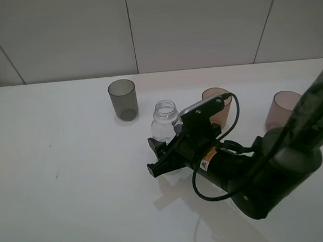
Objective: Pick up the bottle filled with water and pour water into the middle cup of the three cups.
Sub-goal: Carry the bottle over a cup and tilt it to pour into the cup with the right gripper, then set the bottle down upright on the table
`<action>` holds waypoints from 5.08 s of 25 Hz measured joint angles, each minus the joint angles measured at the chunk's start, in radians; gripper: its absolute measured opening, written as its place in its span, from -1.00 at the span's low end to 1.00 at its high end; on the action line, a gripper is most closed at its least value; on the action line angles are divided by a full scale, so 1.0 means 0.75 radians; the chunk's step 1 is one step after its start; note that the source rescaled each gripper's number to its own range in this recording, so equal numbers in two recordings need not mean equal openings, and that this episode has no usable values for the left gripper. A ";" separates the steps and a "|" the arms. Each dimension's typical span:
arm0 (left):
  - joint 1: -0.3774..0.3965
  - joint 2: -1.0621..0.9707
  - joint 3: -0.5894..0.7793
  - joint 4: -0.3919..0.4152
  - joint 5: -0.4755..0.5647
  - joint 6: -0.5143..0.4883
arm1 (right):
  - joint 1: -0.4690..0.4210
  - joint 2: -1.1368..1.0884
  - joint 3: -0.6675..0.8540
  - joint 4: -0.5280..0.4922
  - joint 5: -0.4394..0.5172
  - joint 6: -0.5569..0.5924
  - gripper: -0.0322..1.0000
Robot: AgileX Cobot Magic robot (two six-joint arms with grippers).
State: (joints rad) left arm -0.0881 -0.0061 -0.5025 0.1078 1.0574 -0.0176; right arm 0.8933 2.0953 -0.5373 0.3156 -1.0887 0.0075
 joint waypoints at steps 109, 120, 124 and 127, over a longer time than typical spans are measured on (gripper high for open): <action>0.000 0.000 0.000 0.000 0.000 0.000 | -0.831 -0.443 -0.227 0.067 0.722 -2.647 -0.88; 0.000 0.000 0.000 0.000 0.000 0.000 | -0.803 -0.442 -0.227 0.088 0.702 -2.752 -0.88; 0.000 0.000 0.000 0.000 0.000 0.000 | -0.803 -0.442 -0.227 0.097 0.673 -2.762 -0.88; 0.000 0.000 0.000 0.000 0.000 0.000 | -0.803 -0.442 -0.227 0.103 0.665 -2.808 -0.88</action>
State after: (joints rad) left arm -0.0881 -0.0061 -0.5025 0.1078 1.0574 -0.0176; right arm 0.2910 1.7641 -0.7073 0.3926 -0.5899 -2.0988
